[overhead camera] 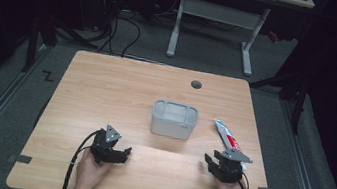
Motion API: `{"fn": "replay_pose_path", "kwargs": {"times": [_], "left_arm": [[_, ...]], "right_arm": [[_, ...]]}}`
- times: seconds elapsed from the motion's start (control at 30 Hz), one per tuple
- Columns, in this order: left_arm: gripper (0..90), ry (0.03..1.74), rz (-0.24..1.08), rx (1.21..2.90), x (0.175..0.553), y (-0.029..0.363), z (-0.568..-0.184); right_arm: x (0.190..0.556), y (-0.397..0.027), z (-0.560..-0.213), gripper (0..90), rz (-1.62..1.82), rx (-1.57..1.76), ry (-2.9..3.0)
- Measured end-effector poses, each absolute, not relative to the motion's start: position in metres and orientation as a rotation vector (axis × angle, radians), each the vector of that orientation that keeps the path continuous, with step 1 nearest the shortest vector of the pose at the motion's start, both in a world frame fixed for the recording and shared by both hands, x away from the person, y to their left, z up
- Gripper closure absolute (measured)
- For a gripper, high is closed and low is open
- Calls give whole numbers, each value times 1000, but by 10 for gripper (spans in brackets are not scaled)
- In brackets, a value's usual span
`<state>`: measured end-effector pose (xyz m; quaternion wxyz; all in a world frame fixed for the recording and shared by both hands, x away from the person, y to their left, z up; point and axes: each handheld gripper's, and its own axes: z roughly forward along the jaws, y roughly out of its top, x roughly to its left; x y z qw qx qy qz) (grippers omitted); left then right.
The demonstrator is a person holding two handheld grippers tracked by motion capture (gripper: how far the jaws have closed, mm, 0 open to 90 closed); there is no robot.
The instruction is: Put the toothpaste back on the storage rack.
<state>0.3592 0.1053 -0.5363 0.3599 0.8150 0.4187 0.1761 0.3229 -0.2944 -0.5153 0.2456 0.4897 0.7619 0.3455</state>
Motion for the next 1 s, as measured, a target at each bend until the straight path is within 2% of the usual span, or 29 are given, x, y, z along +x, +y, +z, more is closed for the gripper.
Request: {"fn": "replay_pose_path", "kwargs": {"times": [0.27,0.73,1.0], "left_arm": [[185,1079,454,2103,359,105,-536],[185,1078,455,2103,359,105,-536],[186,1078,455,2103,359,105,-536]], "right_arm": [[321,-304,-507,618,966,1340,2050],[322,-322,-494,604,1002,1345,2015],[325,-330,-487,565,992,1362,1998]]}}
